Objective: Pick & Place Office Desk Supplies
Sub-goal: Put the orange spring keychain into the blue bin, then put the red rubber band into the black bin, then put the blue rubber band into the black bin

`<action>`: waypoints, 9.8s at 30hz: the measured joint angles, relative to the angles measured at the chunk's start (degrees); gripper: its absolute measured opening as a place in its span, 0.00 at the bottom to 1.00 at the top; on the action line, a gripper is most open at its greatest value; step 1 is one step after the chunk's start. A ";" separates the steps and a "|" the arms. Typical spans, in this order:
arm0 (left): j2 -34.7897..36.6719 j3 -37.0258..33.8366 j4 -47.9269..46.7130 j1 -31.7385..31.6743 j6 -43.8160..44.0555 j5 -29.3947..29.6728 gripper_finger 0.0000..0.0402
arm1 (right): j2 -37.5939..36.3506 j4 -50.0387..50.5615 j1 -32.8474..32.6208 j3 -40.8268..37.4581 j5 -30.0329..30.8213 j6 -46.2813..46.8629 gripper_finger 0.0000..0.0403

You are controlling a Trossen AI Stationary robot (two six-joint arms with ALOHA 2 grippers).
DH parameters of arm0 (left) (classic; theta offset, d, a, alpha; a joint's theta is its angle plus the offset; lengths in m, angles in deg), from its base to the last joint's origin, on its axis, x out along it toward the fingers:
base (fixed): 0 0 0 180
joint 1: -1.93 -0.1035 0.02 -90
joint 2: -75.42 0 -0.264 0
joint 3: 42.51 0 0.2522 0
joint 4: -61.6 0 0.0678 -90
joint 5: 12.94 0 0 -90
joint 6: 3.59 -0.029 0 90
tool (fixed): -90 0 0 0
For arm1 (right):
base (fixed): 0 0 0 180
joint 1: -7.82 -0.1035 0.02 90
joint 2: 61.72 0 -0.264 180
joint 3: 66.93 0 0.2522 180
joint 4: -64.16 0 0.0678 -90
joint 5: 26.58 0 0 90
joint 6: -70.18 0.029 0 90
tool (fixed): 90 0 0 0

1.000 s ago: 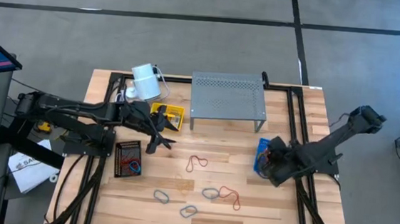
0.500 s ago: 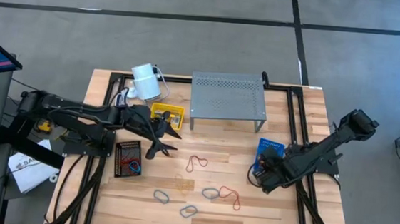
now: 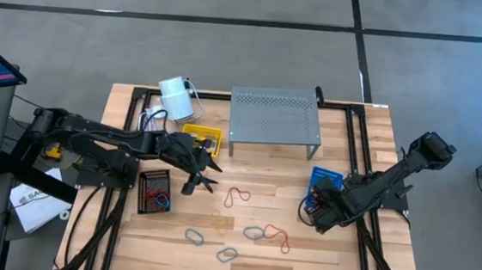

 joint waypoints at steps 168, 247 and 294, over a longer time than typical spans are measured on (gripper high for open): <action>-4.54 29.77 -62.69 4.37 7.82 11.13 0.00 | -5.62 -3.41 3.54 8.15 19.10 -16.41 0.63; 11.65 3.39 -65.53 14.99 34.08 2.39 0.24 | -5.62 -9.20 3.65 8.15 18.12 -16.55 0.63; -26.90 14.92 -31.57 30.00 8.65 7.28 0.52 | -5.63 -12.41 2.80 8.15 17.95 -19.31 0.63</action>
